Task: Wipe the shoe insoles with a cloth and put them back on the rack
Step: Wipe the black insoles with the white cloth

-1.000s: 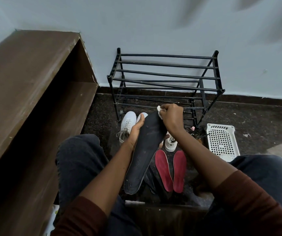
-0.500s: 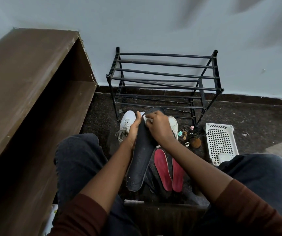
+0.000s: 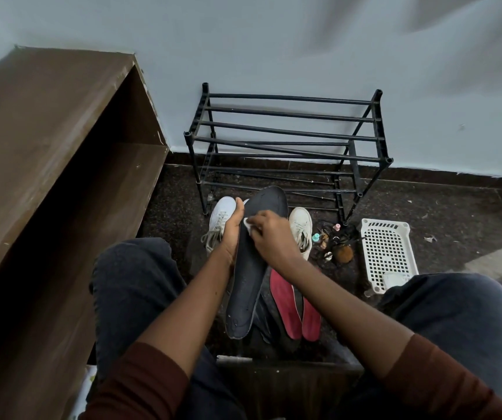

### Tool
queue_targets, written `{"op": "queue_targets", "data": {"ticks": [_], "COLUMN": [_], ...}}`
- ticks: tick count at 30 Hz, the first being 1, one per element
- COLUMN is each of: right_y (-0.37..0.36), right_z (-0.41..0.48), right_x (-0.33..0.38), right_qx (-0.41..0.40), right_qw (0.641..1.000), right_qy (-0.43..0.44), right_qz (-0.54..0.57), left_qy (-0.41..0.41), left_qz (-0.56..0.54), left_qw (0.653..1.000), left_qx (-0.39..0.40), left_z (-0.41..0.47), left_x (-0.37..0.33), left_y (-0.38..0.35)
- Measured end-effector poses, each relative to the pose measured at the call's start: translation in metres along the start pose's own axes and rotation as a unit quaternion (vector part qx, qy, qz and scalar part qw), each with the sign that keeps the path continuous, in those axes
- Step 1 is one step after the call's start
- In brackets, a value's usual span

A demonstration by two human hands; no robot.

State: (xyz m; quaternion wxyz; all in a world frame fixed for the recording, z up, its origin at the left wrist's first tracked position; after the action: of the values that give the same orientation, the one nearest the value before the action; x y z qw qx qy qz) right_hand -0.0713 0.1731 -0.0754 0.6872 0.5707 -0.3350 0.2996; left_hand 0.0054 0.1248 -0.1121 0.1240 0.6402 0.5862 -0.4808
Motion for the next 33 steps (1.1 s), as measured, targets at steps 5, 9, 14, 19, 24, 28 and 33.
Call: {"op": "queue_targets", "data": {"ticks": [5, 9, 14, 19, 24, 28, 33], "right_y": [-0.004, 0.01, 0.023, 0.011, -0.004, -0.001, 0.018], "right_z": [-0.004, 0.017, 0.03, 0.014, -0.011, -0.001, 0.028], "right_x": [-0.002, -0.012, -0.019, -0.004, 0.012, 0.004, -0.012], "right_qx": [-0.031, -0.067, -0.088, -0.057, -0.035, -0.045, -0.075], "right_qw": [0.999, 0.997, 0.994, 0.996, 0.998, 0.998, 0.994], "right_qy": [0.01, -0.012, -0.059, -0.066, -0.033, -0.051, -0.08], "right_qz": [0.001, -0.023, -0.02, 0.018, 0.032, 0.009, -0.029], "left_qy": [0.009, 0.005, 0.005, -0.008, -0.053, -0.017, 0.005], "left_qz": [0.027, -0.033, -0.061, -0.043, 0.006, -0.001, -0.035], "left_qw": [0.999, 0.999, 0.996, 0.999, 0.997, 1.0, 0.999], "left_qx": [-0.023, 0.042, 0.058, 0.024, -0.051, -0.016, 0.012], "left_z": [-0.002, -0.011, -0.015, -0.007, 0.001, -0.006, -0.013], "left_x": [-0.002, -0.008, -0.009, -0.007, -0.005, -0.006, -0.011], "left_y": [0.003, -0.008, -0.011, -0.006, 0.004, 0.002, -0.002]}}
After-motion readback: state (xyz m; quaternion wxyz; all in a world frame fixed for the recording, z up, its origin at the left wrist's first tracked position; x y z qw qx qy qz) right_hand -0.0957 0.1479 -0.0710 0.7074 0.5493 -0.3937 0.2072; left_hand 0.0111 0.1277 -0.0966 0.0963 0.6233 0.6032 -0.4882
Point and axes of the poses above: each hand's wrist, its own z-axis towards the middle knuckle, its own y-axis out of the back of the hand, x = y × z, the point moved 1 cm from there along z, towards the middle knuckle, and after that the axes turned 15 degrees about z, right-handed, at the moved point
